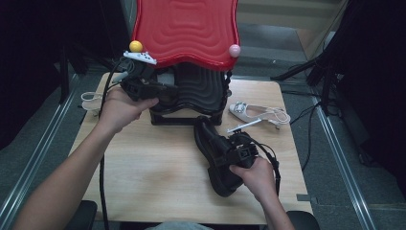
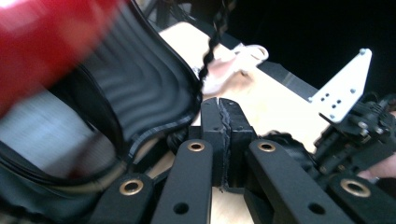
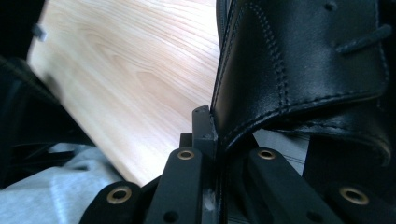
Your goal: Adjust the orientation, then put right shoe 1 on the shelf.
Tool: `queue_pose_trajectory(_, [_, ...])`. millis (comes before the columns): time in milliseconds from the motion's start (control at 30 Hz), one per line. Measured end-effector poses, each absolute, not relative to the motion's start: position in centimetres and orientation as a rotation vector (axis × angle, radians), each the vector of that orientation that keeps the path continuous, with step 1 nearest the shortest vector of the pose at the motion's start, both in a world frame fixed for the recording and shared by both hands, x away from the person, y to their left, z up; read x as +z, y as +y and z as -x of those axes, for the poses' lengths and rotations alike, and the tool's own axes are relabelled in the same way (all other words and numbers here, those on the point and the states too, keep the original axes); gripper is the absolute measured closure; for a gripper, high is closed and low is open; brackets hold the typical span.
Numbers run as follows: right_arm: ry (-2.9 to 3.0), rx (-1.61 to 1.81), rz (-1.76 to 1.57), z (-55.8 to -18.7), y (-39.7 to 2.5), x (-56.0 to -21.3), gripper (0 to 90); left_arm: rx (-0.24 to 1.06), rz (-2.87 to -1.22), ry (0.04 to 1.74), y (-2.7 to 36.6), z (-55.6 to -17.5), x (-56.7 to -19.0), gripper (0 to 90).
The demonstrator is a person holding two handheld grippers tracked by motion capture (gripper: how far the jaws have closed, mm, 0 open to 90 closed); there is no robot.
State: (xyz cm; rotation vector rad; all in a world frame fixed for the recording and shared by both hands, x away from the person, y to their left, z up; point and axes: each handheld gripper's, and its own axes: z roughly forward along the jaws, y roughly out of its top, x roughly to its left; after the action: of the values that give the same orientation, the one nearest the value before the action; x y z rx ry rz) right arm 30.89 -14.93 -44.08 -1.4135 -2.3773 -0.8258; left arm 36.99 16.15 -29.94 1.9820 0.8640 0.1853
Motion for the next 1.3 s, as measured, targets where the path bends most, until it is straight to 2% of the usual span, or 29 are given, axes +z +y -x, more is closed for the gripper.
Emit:
queue_pose_trajectory(400, [-2.373,-0.866,1.378,-30.7,-15.3,-41.5,88.2,0.301,-1.924,0.88,17.3,-39.4,-25.0,90.0])
queue_pose_trajectory(1033, [-2.399,-1.002,1.3,-29.7,-15.4,-36.5,88.2,0.344,-1.925,0.954,17.4,-42.1,-24.6,90.0])
queue_pose_trajectory(1300, [-2.448,-1.072,1.329,-31.1,-14.6,-34.4,88.2,0.359,-1.933,0.963,17.2,-42.4,-25.0,90.0])
